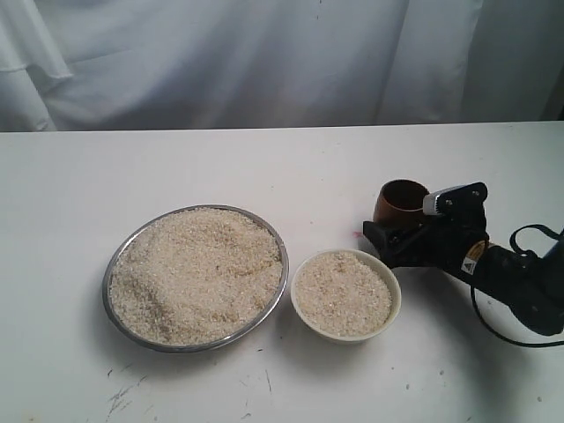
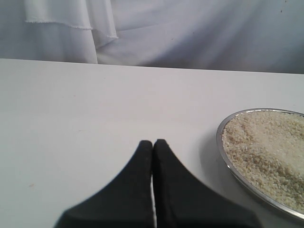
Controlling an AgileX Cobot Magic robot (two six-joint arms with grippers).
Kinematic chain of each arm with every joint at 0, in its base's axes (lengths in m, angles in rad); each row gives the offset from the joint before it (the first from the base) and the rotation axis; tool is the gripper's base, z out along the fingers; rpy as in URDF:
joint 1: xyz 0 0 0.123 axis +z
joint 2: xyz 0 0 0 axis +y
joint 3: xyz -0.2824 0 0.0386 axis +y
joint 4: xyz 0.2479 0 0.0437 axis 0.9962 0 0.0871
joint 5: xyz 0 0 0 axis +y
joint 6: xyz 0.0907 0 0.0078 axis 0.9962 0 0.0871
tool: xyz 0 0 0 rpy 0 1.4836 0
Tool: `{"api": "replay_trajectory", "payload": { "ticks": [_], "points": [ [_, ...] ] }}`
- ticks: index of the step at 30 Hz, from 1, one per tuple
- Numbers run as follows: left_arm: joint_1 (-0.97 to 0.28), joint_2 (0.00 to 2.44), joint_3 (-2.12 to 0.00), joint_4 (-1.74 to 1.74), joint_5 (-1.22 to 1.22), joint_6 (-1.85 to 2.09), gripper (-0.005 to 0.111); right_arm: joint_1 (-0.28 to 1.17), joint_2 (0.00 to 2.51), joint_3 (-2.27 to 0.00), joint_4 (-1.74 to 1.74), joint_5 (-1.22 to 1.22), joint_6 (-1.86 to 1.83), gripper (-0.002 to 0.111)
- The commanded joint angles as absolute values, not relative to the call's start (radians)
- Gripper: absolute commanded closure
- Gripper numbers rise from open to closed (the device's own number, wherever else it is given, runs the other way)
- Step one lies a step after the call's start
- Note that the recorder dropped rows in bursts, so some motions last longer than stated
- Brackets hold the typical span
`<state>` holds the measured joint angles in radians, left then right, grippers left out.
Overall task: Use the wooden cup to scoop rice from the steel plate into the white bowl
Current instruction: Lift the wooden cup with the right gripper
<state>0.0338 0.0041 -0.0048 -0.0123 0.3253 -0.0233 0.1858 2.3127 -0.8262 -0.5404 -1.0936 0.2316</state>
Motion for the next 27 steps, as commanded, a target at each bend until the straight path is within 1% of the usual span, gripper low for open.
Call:
{"api": "replay_trajectory", "payload": {
  "ticks": [1,5,14,27],
  "points": [
    [0.031,0.000,0.000,-0.012,0.319,-0.024,0.107,0.188,2.344,-0.854,-0.534,-1.095,0.223,0.024],
    [0.031,0.000,0.000,-0.012,0.319,-0.024,0.107,0.188,2.354,-0.871,-0.534,-1.089,0.223,0.025],
    [0.031,0.000,0.000,-0.012,0.319,-0.024,0.107,0.188,2.354,-0.893,-0.532,-1.091,0.220,0.033],
    [0.031,0.000,0.000,-0.012,0.319,-0.024,0.107,0.188,2.354,-0.893,-0.532,-1.150,0.283,0.033]
  ]
}}
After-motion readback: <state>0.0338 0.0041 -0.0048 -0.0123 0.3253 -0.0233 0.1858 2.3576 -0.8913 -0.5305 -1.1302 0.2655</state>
